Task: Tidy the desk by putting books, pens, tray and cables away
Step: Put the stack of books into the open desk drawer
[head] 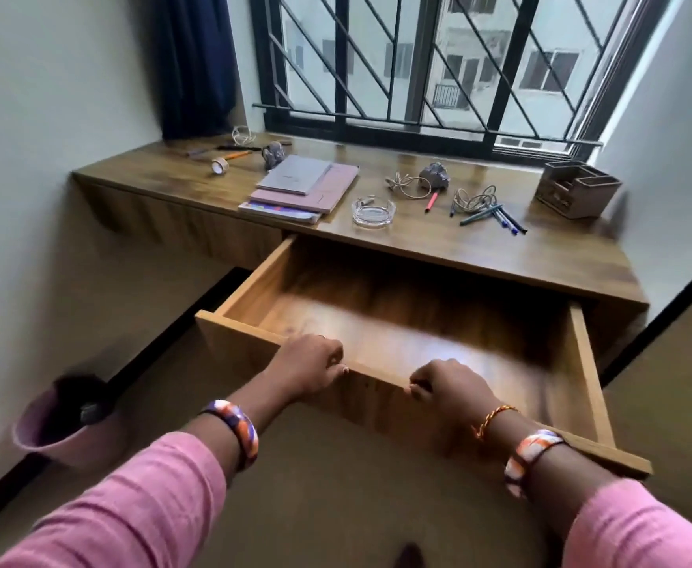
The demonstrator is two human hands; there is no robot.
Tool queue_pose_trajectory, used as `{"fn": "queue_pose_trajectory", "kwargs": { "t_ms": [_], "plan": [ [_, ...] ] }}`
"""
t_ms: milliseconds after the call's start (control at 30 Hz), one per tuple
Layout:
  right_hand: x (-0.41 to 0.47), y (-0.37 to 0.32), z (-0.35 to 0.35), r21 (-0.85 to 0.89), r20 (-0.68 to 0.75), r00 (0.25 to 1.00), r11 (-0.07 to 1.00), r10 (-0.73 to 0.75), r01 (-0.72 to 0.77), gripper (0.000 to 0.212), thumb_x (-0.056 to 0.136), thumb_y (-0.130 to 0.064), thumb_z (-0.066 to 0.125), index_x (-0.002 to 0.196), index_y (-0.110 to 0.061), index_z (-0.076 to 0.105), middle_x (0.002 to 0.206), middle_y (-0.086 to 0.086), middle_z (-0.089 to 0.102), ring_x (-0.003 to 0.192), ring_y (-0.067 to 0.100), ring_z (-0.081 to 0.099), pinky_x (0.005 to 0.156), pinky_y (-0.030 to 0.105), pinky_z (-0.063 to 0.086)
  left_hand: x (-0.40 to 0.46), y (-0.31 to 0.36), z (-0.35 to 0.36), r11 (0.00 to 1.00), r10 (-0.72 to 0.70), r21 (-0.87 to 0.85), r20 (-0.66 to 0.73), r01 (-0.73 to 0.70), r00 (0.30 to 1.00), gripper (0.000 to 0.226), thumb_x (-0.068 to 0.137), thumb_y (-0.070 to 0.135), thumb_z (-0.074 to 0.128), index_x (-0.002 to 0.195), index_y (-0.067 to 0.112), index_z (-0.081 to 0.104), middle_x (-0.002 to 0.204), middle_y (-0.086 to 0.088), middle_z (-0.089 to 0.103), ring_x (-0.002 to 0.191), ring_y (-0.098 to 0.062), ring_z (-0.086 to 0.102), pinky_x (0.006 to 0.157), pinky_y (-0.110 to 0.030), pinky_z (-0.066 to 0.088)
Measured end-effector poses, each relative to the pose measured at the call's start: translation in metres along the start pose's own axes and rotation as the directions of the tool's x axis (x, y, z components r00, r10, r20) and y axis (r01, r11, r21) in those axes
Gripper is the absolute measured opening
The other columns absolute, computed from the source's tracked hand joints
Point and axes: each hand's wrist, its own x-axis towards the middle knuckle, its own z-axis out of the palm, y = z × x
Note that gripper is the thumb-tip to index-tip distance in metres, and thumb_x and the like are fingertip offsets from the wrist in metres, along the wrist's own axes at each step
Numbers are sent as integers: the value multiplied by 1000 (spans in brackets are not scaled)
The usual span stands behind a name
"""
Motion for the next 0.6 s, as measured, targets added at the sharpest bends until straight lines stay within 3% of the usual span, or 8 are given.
{"fn": "queue_pose_trajectory", "kwargs": {
  "t_ms": [100, 200, 300, 367, 433, 500, 533, 600],
  "plan": [
    [-14, -13, -2, 48, 130, 992, 999, -7, 1, 17, 86, -28, 64, 78, -15, 69, 73, 2, 62, 66, 14, 52, 60, 22, 38, -13, 6, -14, 998, 11, 55, 115, -18, 993, 27, 88, 30, 60, 110, 16, 62, 112, -5, 63, 103, -22, 58, 87, -31, 49],
    [-26, -24, -4, 103, 225, 974, 995, -23, 0, 26, 82, -25, 70, 101, -8, 71, 96, 6, 71, 87, 19, 63, 69, 23, 48, -19, 12, -19, 985, 15, 163, 211, -50, 977, 22, 86, 20, 62, 106, 12, 65, 110, -8, 65, 101, -25, 61, 83, -30, 49],
    [-39, -36, -8, 133, 367, 930, 990, -7, -45, 31, 80, -24, 71, 104, -4, 69, 72, -3, 61, 63, 11, 55, 45, 14, 45, -25, 21, -21, 966, 8, 244, 310, -88, 951, 26, 86, 12, 58, 110, 5, 64, 115, -14, 64, 106, -30, 60, 84, -34, 48],
    [-41, -39, -6, 202, 476, 879, 968, 37, -150, 34, 80, -21, 72, 106, 0, 67, 70, -1, 59, 60, 11, 57, 52, 23, 52, -29, 25, -21, 958, -7, 268, 379, -102, 925, 25, 83, 8, 61, 108, 3, 65, 113, -14, 65, 104, -29, 61, 84, -34, 49],
    [-51, -43, -10, 197, 568, 819, 954, 76, -226, 34, 84, -16, 67, 112, 3, 62, 86, 6, 61, 82, 23, 64, 68, 29, 54, -32, 27, -21, 947, -26, 298, 453, -123, 891, 23, 78, 8, 68, 101, 4, 69, 107, -12, 68, 98, -27, 64, 82, -33, 51],
    [-66, -46, -21, 139, 634, 769, 964, 89, -226, 31, 94, -7, 50, 120, 11, 54, 104, 15, 55, 109, 28, 55, 79, 20, 47, -34, 28, -19, 940, -47, 309, 545, -147, 837, 23, 75, 10, 73, 98, 3, 71, 102, -12, 71, 89, -25, 67, 81, -32, 52],
    [-76, -50, -27, 139, 650, 752, 956, 109, -259, 30, 97, -3, 41, 112, 19, 54, 106, 27, 53, 112, 32, 53, 82, 23, 46, -34, 28, -17, 938, -62, 311, 591, -156, 804, 26, 75, 10, 74, 100, 1, 69, 103, -14, 71, 88, -25, 68, 81, -32, 53],
    [-76, -48, -21, 192, 643, 757, 932, 118, -308, 34, 95, 4, 37, 85, 26, 61, 84, 33, 52, 85, 29, 56, 74, 21, 48, -35, 26, -11, 933, -107, 323, 669, -158, 736, 33, 78, 11, 72, 108, -2, 66, 108, -16, 69, 96, -26, 68, 83, -32, 52]
  ]
}}
